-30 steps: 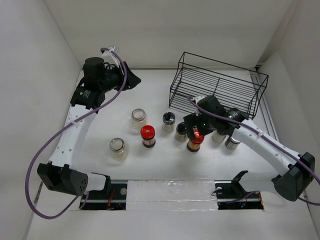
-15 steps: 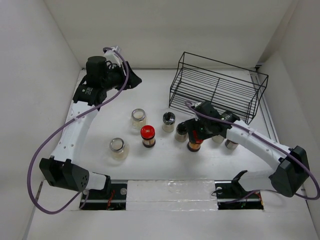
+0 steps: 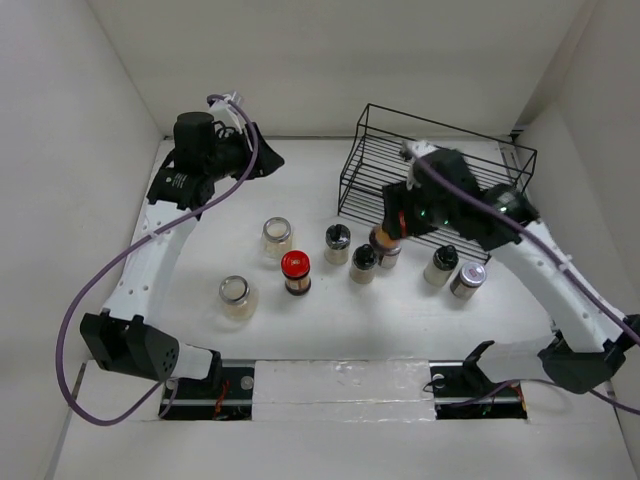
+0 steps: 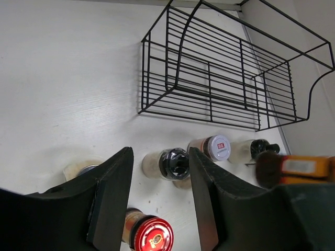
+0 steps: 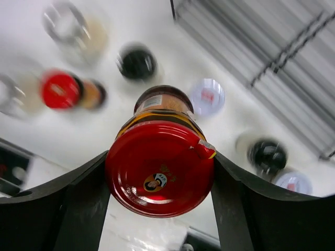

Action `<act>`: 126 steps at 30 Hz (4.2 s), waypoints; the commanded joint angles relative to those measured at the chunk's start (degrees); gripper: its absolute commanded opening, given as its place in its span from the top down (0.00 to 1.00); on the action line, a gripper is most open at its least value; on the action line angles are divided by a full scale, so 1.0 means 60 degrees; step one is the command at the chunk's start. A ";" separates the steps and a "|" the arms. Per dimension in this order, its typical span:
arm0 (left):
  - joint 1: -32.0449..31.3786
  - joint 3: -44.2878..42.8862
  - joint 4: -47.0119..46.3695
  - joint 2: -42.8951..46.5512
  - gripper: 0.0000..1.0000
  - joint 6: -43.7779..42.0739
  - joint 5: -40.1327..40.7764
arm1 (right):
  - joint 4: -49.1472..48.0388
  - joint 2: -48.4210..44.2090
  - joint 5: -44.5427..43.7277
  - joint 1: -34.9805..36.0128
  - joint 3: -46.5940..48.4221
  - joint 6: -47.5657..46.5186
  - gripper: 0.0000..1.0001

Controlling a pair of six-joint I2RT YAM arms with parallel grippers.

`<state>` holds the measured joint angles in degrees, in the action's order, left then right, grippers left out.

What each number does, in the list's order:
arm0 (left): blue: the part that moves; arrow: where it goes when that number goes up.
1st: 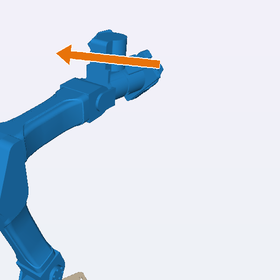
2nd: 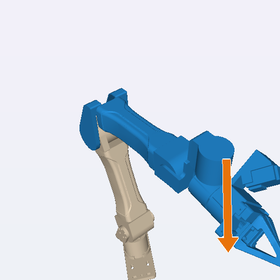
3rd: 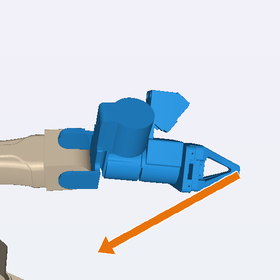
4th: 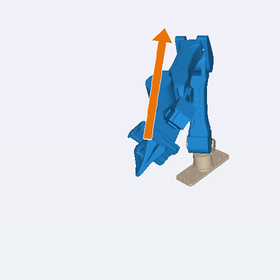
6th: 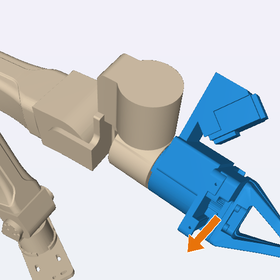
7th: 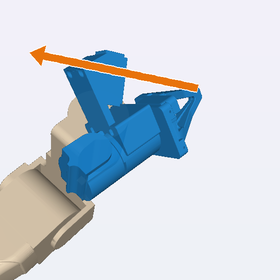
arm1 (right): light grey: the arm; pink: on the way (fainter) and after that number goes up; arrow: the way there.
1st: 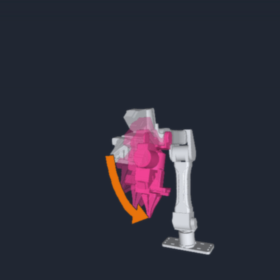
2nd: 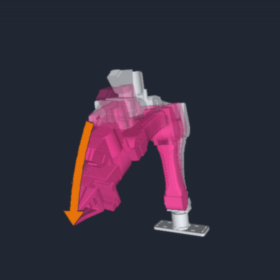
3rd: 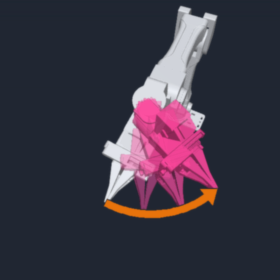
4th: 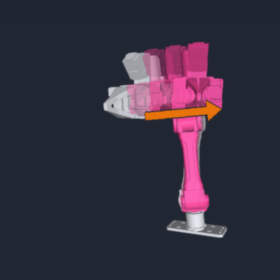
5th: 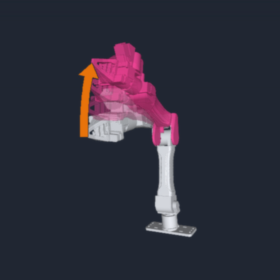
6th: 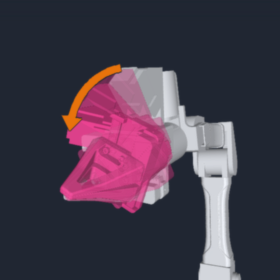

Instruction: Organize the condiment bottles

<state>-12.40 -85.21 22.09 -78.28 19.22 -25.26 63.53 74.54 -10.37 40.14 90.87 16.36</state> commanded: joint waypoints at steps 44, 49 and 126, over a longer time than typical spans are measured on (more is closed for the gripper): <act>-0.0101 -0.1208 -0.0152 -0.1557 0.62 0.0210 -0.0215 | -0.3747 0.8069 0.3105 -0.4332 0.9289 -0.1569 0.65; -0.0101 -0.1296 -0.0151 -0.1646 0.62 0.0209 -0.0127 | -0.3513 0.8509 0.2871 -0.4141 0.9406 -0.1569 0.64; -0.0189 -0.1693 0.0773 -0.0254 0.46 0.0854 0.4752 | -0.7967 0.3575 0.1891 0.2657 -0.1260 -0.2828 0.55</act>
<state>-13.43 -96.55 28.01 -80.84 24.53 4.56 18.48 103.57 4.40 56.64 79.66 -1.28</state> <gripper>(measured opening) 0.542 0.739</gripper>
